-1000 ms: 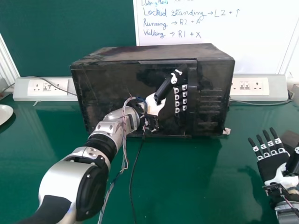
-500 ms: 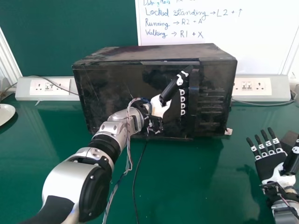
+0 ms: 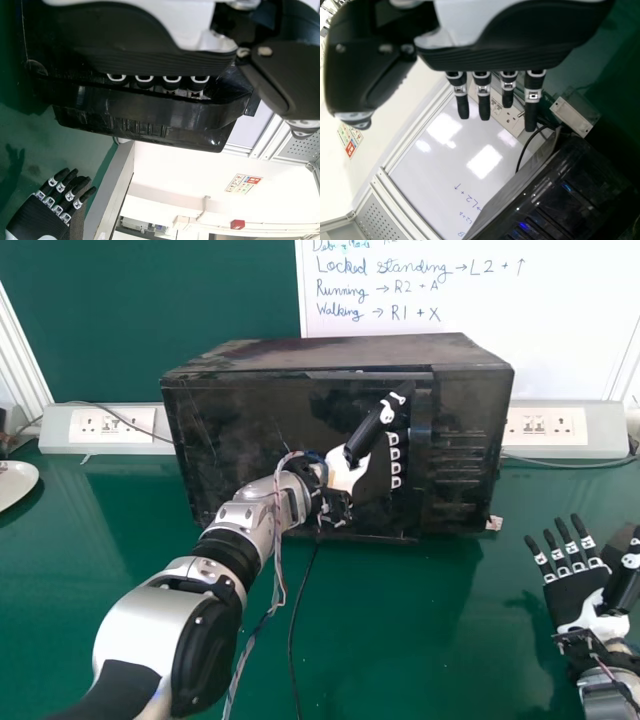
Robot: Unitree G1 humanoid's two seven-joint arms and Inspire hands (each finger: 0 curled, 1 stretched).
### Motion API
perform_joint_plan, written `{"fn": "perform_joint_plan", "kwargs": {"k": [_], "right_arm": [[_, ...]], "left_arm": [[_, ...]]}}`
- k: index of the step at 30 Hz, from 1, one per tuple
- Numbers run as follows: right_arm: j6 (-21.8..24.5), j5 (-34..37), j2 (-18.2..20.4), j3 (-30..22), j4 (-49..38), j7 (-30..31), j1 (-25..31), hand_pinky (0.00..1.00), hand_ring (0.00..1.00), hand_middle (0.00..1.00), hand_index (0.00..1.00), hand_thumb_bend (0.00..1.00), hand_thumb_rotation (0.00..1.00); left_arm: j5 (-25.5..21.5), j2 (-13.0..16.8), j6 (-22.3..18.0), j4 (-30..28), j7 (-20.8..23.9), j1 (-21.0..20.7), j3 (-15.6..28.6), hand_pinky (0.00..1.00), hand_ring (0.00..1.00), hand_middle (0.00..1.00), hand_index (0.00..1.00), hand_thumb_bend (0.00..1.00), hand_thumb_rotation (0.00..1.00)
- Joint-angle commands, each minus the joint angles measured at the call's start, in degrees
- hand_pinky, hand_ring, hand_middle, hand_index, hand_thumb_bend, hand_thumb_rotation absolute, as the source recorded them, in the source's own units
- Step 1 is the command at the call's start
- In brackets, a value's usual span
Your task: Open the door of oven
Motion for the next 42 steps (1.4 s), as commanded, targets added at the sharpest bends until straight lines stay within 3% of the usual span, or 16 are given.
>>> {"fn": "perform_joint_plan", "kwargs": {"k": [1, 8, 18, 26, 35, 42], "right_arm": [[0.68, 0.28, 2.16, 0.24, 1.31, 0.08, 1.79, 0.96, 1.00, 1.00, 1.00, 1.00, 1.00], [0.55, 0.21, 2.23, 0.31, 1.45, -0.13, 1.68, 0.97, 1.00, 1.00, 1.00, 1.00, 1.00], [0.96, 0.62, 1.90, 0.00, 1.61, 0.40, 1.60, 0.97, 1.00, 1.00, 1.00, 1.00, 1.00], [0.35, 0.17, 1.86, 0.17, 1.72, 0.33, 1.75, 0.92, 1.00, 1.00, 1.00, 1.00, 1.00], [0.62, 0.43, 1.87, 0.06, 1.66, 0.23, 1.66, 0.97, 1.00, 1.00, 1.00, 1.00, 1.00], [0.68, 0.40, 1.73, 0.17, 1.57, 0.60, 1.75, 0.90, 1.00, 1.00, 1.00, 1.00, 1.00]], "left_arm": [[-0.87, -2.81, 0.66, -0.18, -2.88, -0.89, 0.00, 0.78, 0.89, 0.95, 0.95, 0.89, 0.87], [-0.61, -2.68, 0.26, -0.29, -3.75, -0.32, -0.34, 0.79, 0.89, 0.95, 0.96, 0.91, 0.87], [-0.47, -2.38, -0.96, -0.70, -7.60, 1.16, -0.83, 0.74, 0.85, 0.93, 0.94, 0.90, 0.87], [-0.51, -2.24, -1.89, -0.88, -9.80, 1.76, -1.04, 0.74, 0.87, 0.94, 0.95, 0.90, 0.90], [-0.42, -2.60, -2.92, -1.40, -13.15, 3.09, -1.68, 0.73, 0.87, 0.92, 0.92, 0.89, 0.88], [-0.34, -3.07, -3.35, -1.55, -14.97, 4.12, -2.11, 0.73, 0.90, 0.94, 0.93, 0.89, 0.90]]}}
